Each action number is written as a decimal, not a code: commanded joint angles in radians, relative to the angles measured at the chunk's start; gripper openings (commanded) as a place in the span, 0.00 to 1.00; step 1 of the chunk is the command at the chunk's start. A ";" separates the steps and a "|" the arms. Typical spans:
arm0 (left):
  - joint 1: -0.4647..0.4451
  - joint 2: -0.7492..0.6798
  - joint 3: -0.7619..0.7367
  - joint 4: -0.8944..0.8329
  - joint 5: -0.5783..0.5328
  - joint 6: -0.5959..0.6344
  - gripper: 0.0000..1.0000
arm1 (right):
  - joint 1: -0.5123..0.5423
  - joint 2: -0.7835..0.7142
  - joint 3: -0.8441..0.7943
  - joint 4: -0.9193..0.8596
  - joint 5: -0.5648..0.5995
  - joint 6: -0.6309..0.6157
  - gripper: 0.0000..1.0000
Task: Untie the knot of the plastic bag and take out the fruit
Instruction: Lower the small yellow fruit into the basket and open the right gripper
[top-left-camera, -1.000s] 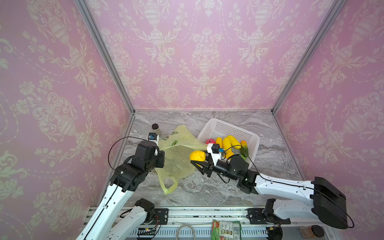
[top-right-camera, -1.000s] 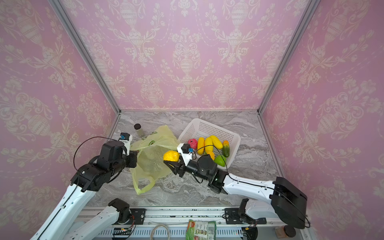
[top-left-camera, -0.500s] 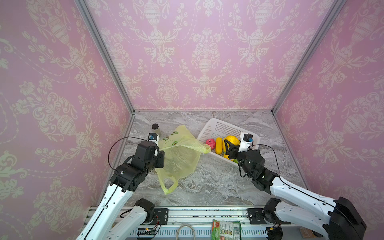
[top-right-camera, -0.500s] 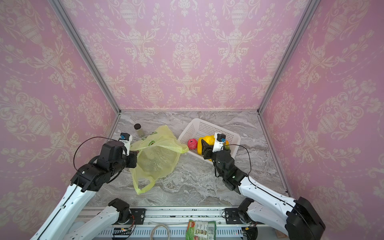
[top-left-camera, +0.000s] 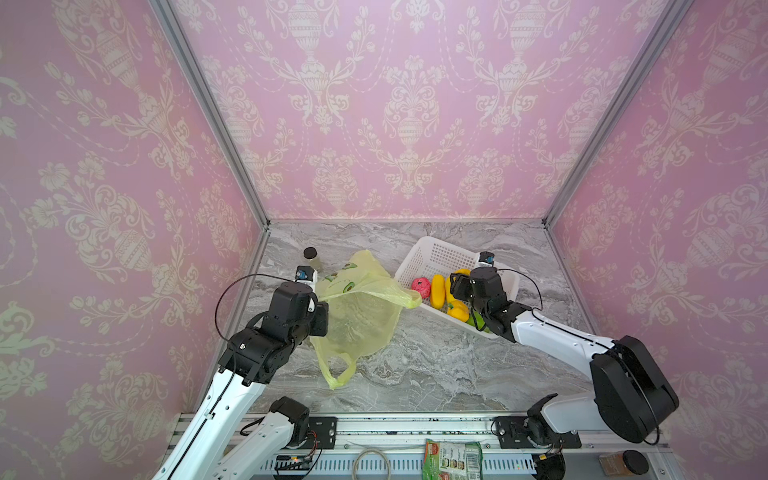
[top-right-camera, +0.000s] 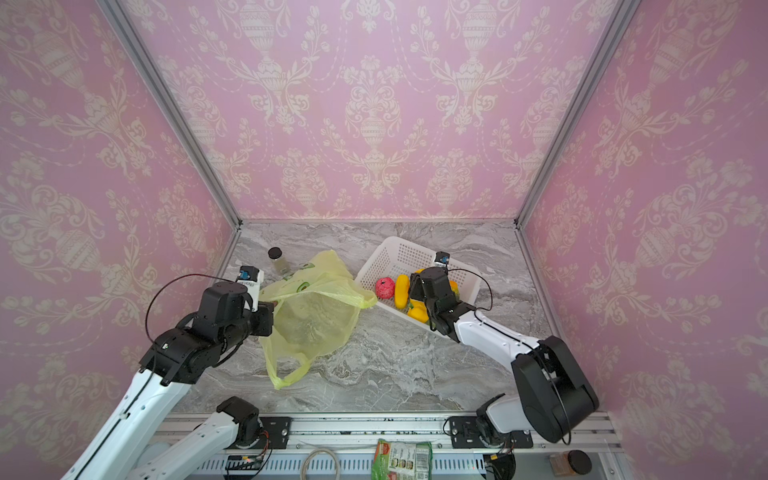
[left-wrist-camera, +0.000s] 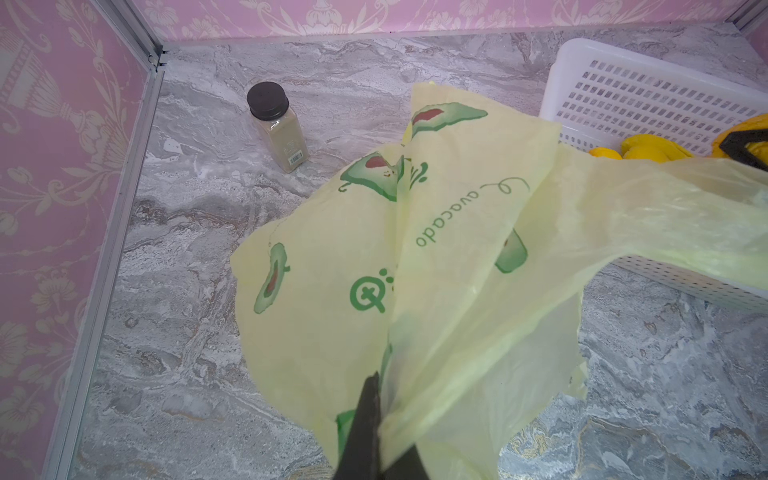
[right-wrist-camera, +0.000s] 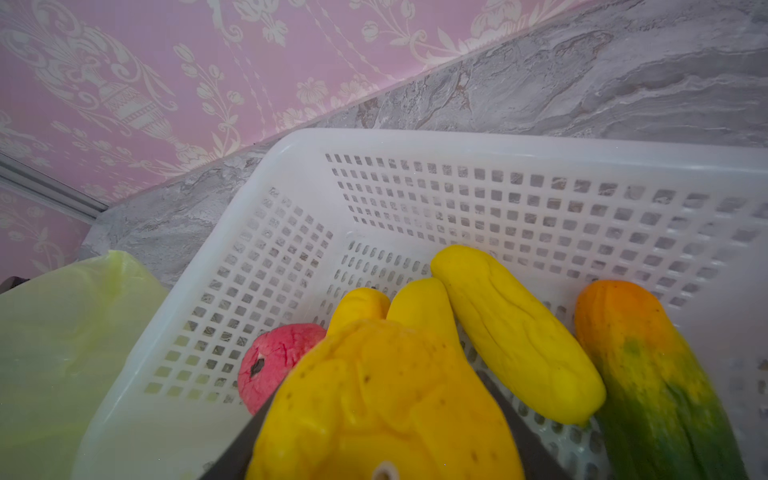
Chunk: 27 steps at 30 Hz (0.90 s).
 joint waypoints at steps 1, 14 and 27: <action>0.008 -0.006 -0.006 -0.017 -0.018 -0.020 0.00 | 0.000 0.063 0.097 -0.134 0.012 0.017 0.15; 0.008 0.015 -0.005 -0.018 -0.013 -0.019 0.00 | 0.020 0.290 0.318 -0.120 -0.049 -0.132 0.19; 0.008 -0.001 -0.006 -0.017 -0.014 -0.019 0.00 | 0.050 0.657 0.751 -0.324 0.029 -0.143 0.21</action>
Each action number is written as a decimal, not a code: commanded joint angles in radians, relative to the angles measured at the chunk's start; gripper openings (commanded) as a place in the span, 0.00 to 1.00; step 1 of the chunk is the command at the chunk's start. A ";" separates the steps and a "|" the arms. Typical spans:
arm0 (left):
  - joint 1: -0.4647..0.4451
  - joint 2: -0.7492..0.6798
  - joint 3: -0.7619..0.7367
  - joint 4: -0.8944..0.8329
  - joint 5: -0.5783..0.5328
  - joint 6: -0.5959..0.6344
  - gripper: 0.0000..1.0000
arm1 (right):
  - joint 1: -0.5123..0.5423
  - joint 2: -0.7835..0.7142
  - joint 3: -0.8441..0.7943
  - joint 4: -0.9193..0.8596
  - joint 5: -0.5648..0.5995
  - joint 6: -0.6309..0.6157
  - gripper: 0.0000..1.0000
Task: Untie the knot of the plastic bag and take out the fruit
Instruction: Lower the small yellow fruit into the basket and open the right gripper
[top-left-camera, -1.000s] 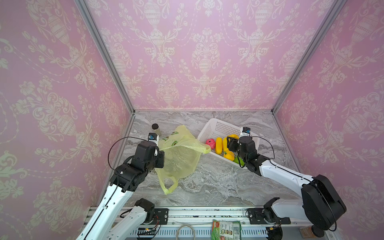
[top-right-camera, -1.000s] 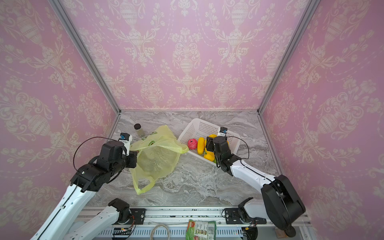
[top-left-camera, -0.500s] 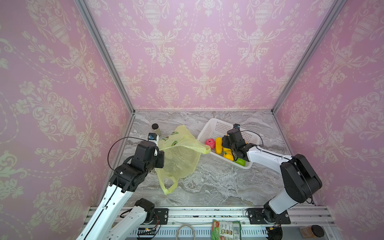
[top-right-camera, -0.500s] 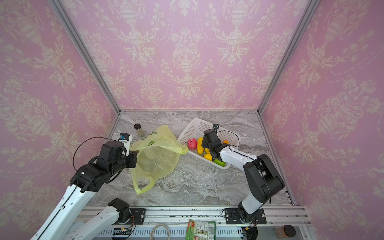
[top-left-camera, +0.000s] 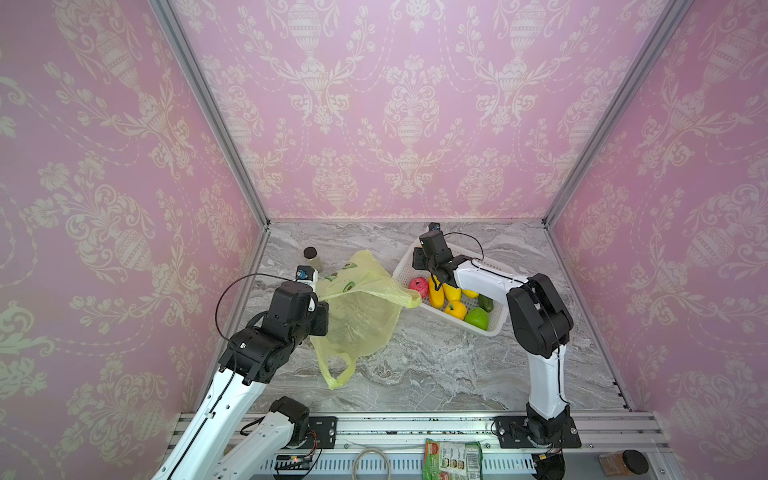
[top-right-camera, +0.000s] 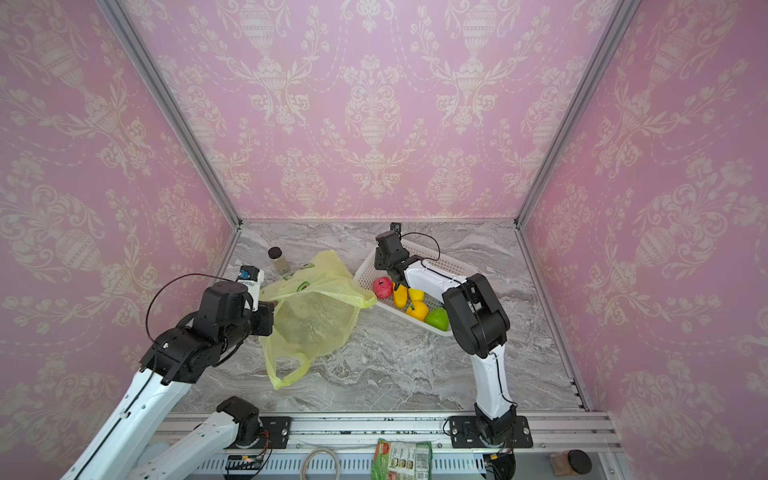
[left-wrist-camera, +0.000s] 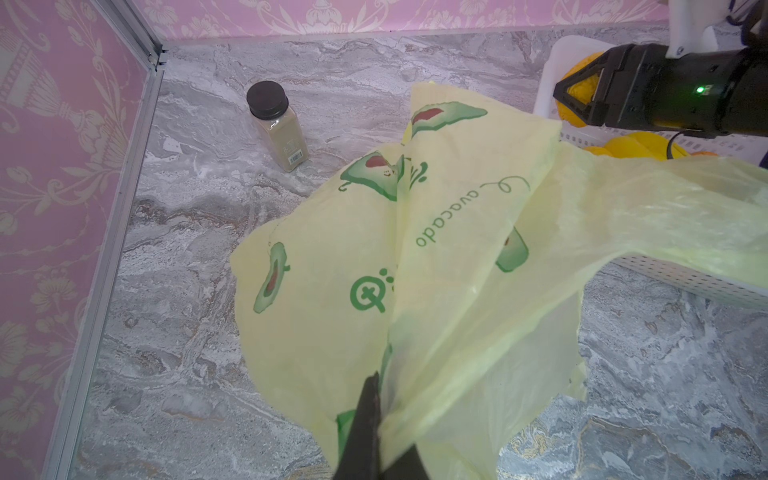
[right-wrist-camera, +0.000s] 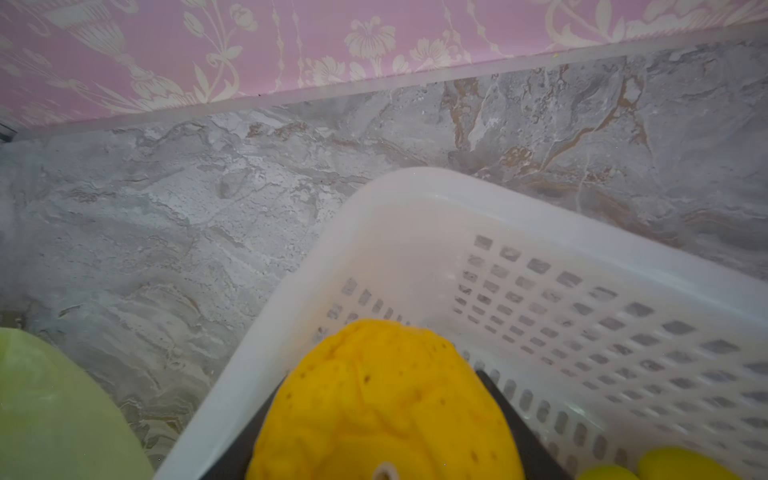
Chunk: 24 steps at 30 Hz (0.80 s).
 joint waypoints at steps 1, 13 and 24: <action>0.008 -0.002 -0.006 -0.016 -0.012 -0.017 0.00 | -0.003 0.026 0.022 -0.078 0.031 -0.009 0.22; 0.008 -0.007 -0.006 -0.018 -0.020 -0.021 0.00 | -0.020 0.007 -0.052 -0.032 0.036 0.018 0.43; 0.007 -0.001 -0.008 -0.017 -0.022 -0.021 0.00 | -0.029 -0.056 -0.163 0.104 -0.006 0.005 0.83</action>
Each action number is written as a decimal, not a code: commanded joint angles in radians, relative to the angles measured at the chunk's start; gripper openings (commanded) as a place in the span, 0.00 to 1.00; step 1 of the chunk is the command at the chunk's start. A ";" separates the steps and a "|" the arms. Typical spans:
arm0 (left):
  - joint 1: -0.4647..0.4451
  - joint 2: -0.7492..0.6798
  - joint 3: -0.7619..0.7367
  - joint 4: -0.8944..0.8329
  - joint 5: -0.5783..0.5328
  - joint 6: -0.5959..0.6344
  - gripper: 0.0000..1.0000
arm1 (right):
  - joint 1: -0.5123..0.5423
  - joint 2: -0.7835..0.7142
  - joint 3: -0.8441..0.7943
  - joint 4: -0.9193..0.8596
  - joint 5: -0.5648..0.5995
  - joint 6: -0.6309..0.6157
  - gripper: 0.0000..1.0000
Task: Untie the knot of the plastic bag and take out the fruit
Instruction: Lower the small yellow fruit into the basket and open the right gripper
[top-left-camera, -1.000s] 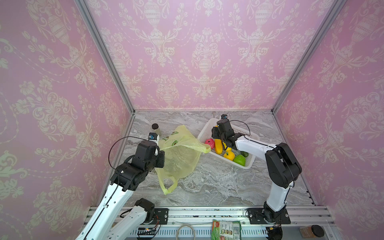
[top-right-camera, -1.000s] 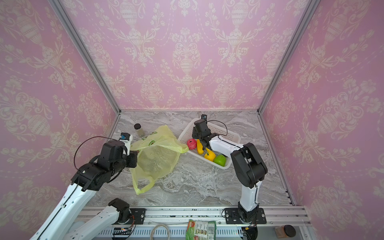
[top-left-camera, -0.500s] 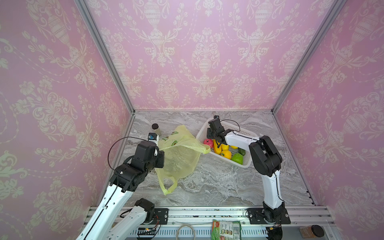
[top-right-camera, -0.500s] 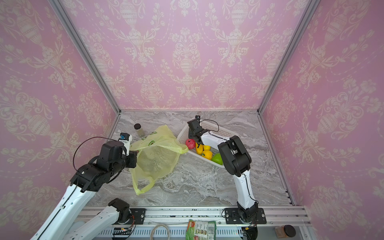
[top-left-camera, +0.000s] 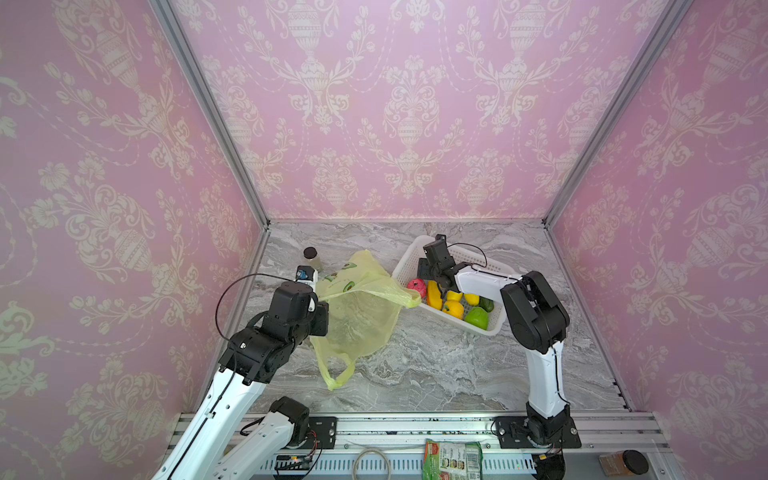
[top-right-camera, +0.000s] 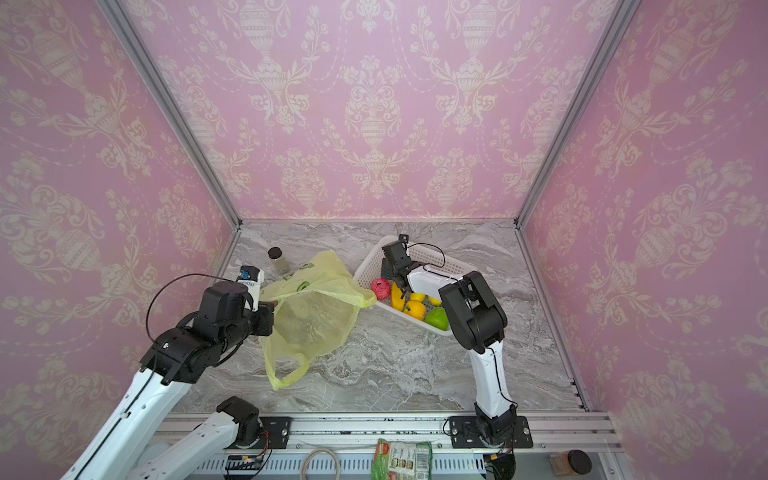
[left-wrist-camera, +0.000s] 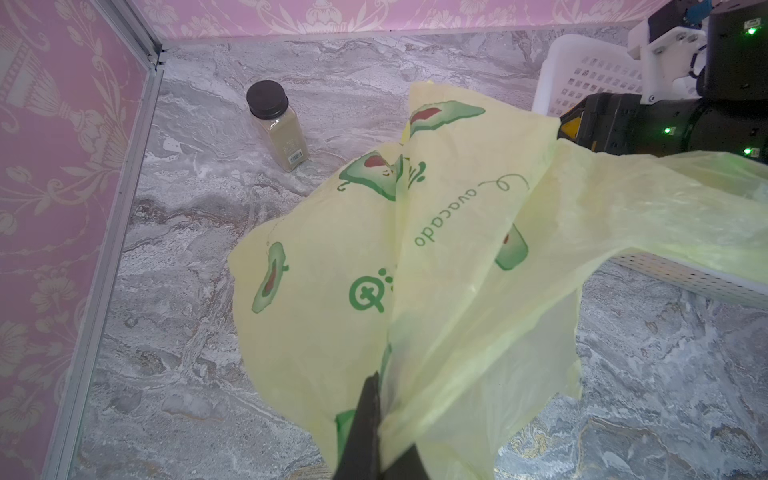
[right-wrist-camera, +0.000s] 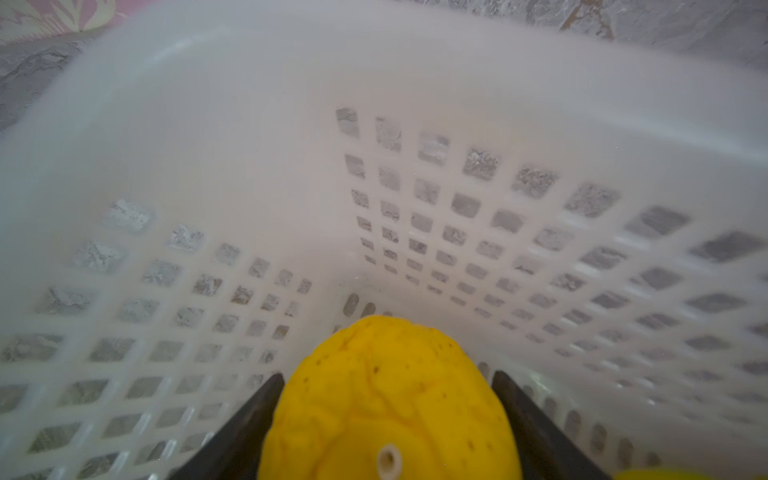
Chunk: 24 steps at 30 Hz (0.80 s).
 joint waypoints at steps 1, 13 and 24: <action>0.008 0.001 -0.008 -0.017 -0.022 -0.020 0.00 | 0.000 -0.061 -0.049 0.069 -0.016 -0.010 0.84; 0.012 0.053 -0.004 -0.021 -0.033 -0.021 0.00 | 0.055 -0.406 -0.339 0.220 -0.021 -0.082 0.88; 0.163 0.248 0.156 -0.091 -0.118 0.015 0.00 | 0.089 -0.743 -0.608 0.309 0.001 -0.104 0.97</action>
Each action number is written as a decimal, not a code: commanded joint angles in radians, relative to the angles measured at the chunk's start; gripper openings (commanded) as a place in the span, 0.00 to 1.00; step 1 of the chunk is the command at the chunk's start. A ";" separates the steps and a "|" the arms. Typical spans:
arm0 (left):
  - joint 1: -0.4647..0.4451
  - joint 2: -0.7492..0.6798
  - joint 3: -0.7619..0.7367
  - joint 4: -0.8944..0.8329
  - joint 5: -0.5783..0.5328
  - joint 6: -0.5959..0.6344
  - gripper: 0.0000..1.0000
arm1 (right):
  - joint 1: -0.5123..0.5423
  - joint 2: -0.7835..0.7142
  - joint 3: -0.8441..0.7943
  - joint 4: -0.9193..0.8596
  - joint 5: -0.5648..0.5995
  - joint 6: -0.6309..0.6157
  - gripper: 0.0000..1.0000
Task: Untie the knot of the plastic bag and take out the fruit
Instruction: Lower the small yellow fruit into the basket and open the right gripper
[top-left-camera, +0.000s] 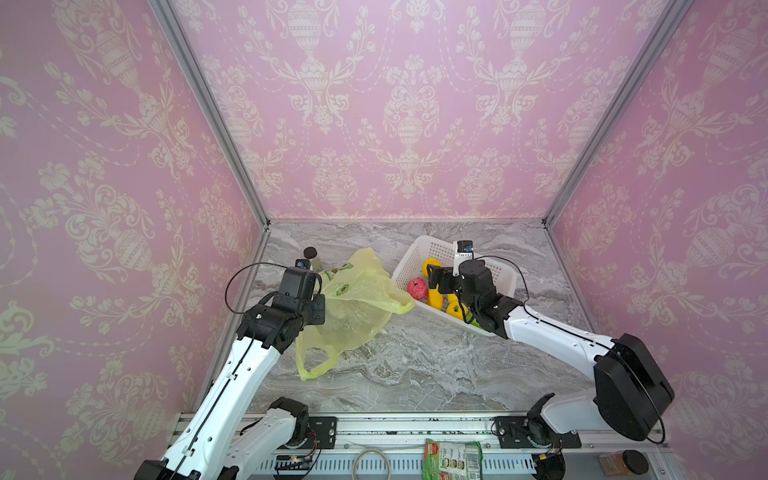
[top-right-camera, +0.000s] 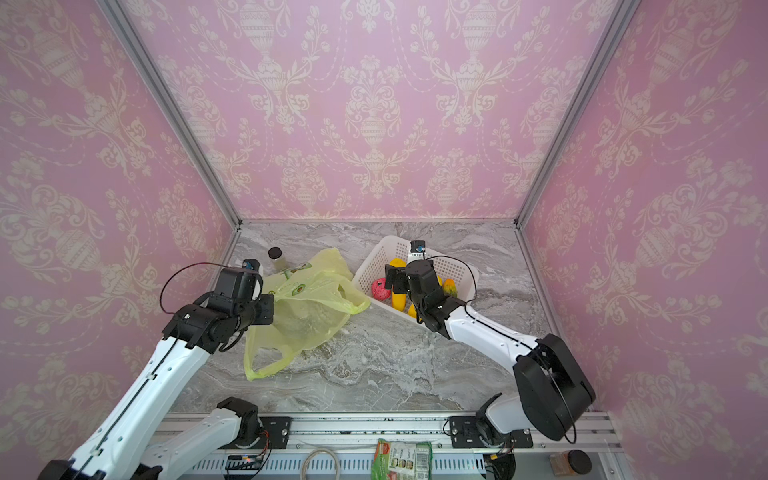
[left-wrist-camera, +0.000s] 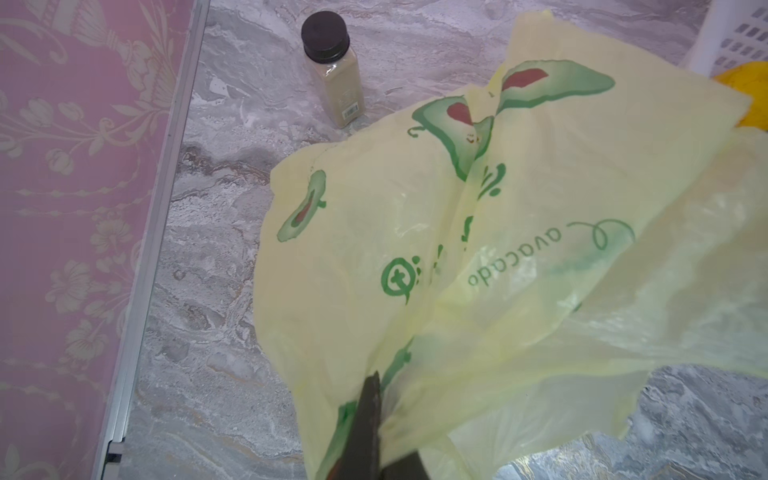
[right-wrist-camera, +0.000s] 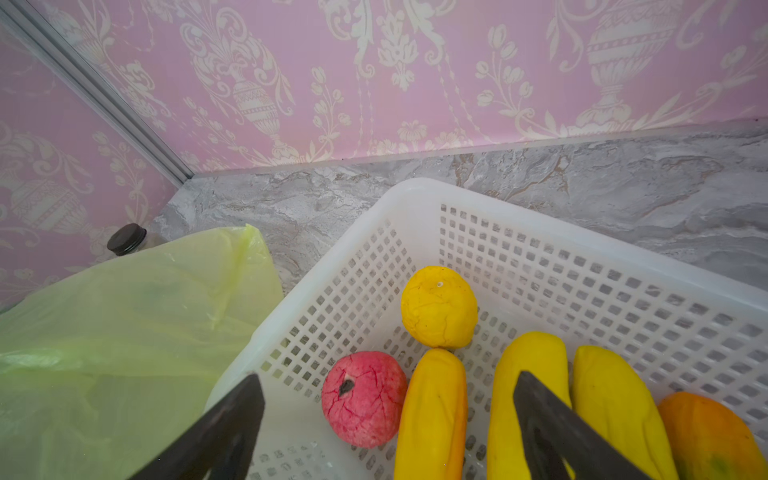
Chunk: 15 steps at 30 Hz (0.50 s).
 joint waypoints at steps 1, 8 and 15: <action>0.033 0.045 0.123 -0.060 -0.078 0.011 0.00 | -0.004 -0.066 -0.068 0.041 0.017 -0.015 0.98; 0.089 0.161 0.368 -0.093 -0.097 -0.042 0.00 | -0.004 -0.209 -0.172 0.064 0.009 -0.011 1.00; 0.205 0.257 0.442 -0.041 -0.170 -0.078 0.00 | -0.007 -0.288 -0.238 0.095 -0.014 -0.002 1.00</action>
